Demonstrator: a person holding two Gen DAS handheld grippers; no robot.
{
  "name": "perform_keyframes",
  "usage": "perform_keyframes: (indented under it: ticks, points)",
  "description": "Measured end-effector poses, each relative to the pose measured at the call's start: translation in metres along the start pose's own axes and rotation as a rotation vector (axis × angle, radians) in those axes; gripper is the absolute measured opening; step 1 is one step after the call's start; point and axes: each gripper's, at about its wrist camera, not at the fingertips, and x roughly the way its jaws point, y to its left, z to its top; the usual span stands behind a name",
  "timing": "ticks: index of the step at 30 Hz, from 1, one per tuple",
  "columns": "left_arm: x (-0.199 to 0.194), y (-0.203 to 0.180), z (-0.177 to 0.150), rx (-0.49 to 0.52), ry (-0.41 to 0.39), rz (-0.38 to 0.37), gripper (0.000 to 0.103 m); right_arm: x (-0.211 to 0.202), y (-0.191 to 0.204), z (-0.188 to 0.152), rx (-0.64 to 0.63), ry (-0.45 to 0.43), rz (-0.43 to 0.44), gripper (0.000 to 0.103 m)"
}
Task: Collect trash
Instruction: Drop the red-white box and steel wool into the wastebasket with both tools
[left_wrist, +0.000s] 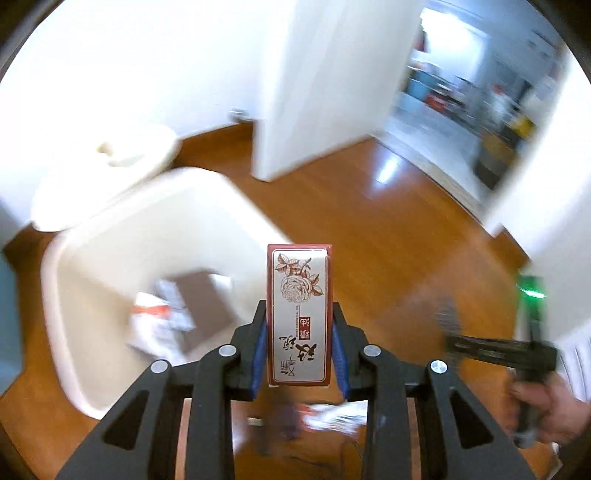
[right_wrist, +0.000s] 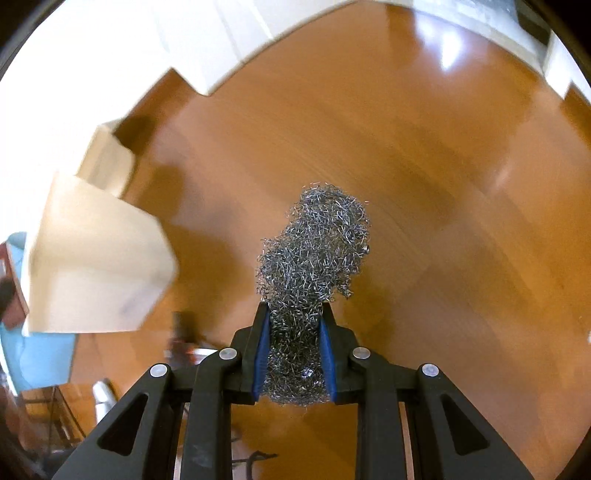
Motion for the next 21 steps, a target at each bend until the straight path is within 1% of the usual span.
perform_keyframes:
  ticks: [2,3,5,6,7,8,9,11,13,15,16,18,21]
  points:
    - [0.005,0.038,0.009,-0.043,0.018,0.054,0.029,-0.025,0.025,0.004,-0.033,-0.02,0.022,0.026]
    - [0.009,0.057,0.011,-0.062,0.043,0.076,0.029,-0.04,0.042,0.007,-0.052,-0.031,0.041,0.026]
    - [0.019,0.084,0.008,-0.115,0.111,0.089,0.03,-0.063,0.068,0.009,-0.082,-0.047,0.07,0.026]
    - [0.019,0.095,0.007,-0.136,0.126,0.083,0.03,-0.076,0.087,0.01,-0.105,-0.054,0.086,0.026]
    - [0.015,0.103,0.007,-0.148,0.119,0.086,0.03,-0.084,0.1,0.011,-0.122,-0.058,0.096,0.026]
    - [0.01,0.107,0.009,-0.157,0.099,0.085,0.032,-0.093,0.115,0.011,-0.143,-0.063,0.107,0.027]
    - [0.003,0.11,0.011,-0.162,0.084,0.076,0.044,-0.1,0.131,0.011,-0.162,-0.068,0.119,0.027]
    - [-0.011,0.111,0.009,-0.167,0.049,0.051,0.059,-0.111,0.163,0.012,-0.199,-0.07,0.146,0.027]
    - [-0.023,0.111,0.01,-0.183,0.013,0.049,0.059,-0.117,0.195,0.012,-0.234,-0.073,0.166,0.027]
    - [-0.04,0.125,0.006,-0.263,-0.033,0.062,0.059,-0.122,0.222,0.011,-0.257,-0.08,0.188,0.027]
    - [-0.055,0.133,-0.002,-0.323,-0.052,0.056,0.059,-0.123,0.238,0.012,-0.27,-0.083,0.201,0.027]
    - [-0.067,0.138,-0.016,-0.387,-0.072,0.054,0.059,-0.116,0.265,0.018,-0.289,-0.082,0.215,0.027]
    - [-0.076,0.137,-0.037,-0.407,-0.084,0.062,0.059,-0.098,0.302,0.028,-0.293,-0.063,0.229,0.029]
